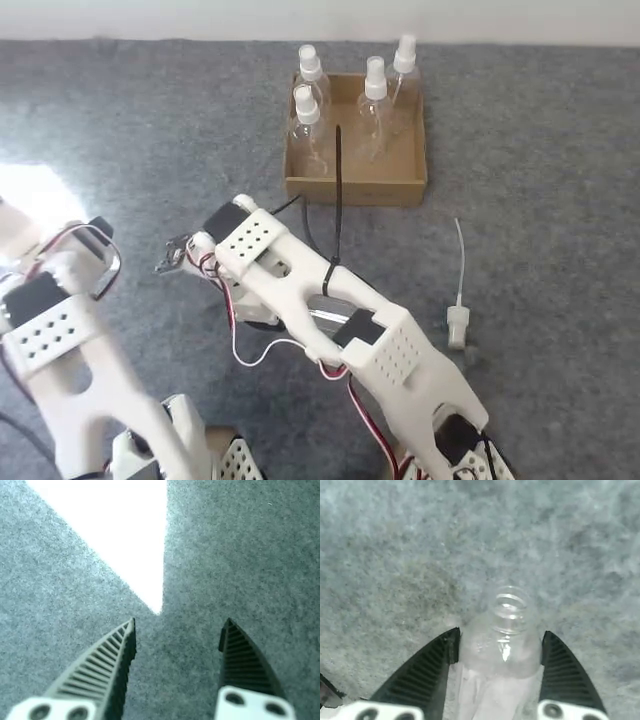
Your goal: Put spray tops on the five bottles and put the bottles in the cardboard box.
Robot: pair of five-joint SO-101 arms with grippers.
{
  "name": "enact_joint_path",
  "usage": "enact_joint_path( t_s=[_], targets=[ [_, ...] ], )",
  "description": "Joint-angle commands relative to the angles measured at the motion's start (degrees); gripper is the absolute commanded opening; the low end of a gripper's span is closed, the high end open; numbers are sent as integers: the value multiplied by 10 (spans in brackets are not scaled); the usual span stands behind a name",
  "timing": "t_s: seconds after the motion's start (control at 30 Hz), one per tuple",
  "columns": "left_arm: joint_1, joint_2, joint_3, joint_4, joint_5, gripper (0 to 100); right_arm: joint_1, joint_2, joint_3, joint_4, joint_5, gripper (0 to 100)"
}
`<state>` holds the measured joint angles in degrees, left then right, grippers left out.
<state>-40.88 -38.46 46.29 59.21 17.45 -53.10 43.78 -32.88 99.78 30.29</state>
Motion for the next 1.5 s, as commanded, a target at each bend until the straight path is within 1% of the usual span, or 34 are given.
enact_joint_path(
  t_s=[0.0,0.13,0.37,0.73,0.87,0.97,1.03,1.17,1.27,1.37,1.47],
  targets=[
    [-3,-19,-6,-7,4,250,24,-74,-35,28,2,175],
    [-3,-19,-6,-8,4,250,44,-117,-32,29,0,173],
    [-2,-19,-5,-10,4,250,82,-207,-19,31,-76,173],
    [0,-19,-5,-7,4,250,89,-452,149,29,-87,174],
    [2,-19,-5,-7,4,250,115,-538,210,29,-88,174],
    [2,-19,-5,-6,4,250,150,-596,244,29,-91,174],
    [4,-20,-5,-6,4,250,179,-636,265,29,-108,174],
    [20,-20,-5,0,4,250,248,-713,332,-2,-121,175],
    [33,-23,-5,3,4,250,310,-767,404,-51,-121,173],
    [42,-23,-5,4,4,250,393,-814,487,-126,-121,173],
    [69,-24,-9,20,4,250,464,-852,560,-192,-121,174]
  ],
)
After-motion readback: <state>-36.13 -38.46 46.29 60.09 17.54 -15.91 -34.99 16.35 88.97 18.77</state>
